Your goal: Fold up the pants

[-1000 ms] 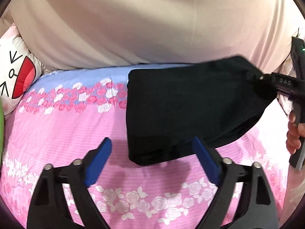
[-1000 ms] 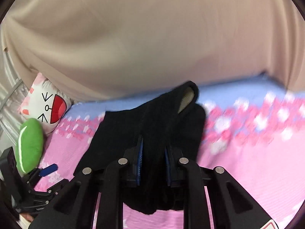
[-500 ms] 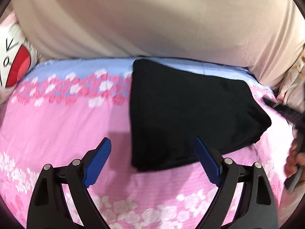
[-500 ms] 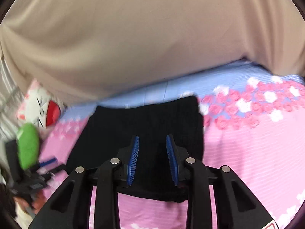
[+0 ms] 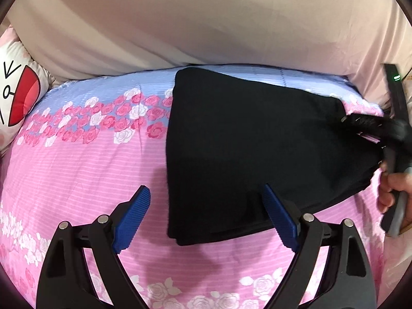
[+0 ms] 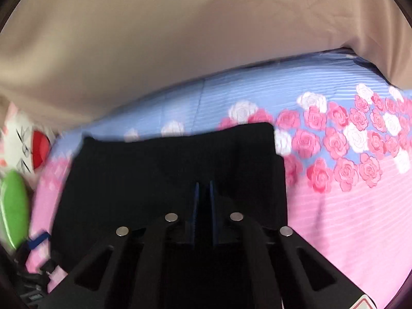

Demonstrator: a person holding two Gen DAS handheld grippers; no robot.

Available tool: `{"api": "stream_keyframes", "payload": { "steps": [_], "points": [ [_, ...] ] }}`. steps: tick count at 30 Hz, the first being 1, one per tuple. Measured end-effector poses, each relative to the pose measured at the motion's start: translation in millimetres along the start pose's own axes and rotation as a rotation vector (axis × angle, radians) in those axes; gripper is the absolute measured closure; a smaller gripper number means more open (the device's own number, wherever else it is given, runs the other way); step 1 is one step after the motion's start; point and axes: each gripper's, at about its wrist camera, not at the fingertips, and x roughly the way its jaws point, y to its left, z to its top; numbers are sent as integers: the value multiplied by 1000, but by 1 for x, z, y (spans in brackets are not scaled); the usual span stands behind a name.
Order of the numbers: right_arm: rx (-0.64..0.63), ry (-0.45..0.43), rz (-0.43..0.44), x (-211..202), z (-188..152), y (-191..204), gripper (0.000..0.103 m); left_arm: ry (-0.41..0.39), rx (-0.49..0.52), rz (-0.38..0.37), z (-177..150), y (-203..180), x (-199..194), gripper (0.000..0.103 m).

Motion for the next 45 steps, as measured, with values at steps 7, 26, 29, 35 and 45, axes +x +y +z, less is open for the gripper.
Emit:
{"api": "stream_keyframes", "payload": {
  "steps": [7, 26, 29, 35, 45],
  "points": [
    [-105, -53, -94, -34, -33, 12, 83, -2, -13, 0, -5, 7, 10, 17],
    [-105, -222, -134, -140, -138, 29, 76, -81, -30, 40, -38, 6, -40, 14],
    [-113, -254, -185, -147, -163, 40, 69, -122, -24, 44, -52, -2, -63, 14],
    [-132, -317, -264, -156, -213, 56, 61, -195, 20, 72, -86, -20, -90, 13],
    [-127, -306, -263, -152, -231, 55, 52, -237, -29, -26, -116, -17, -78, 13]
  ]
}}
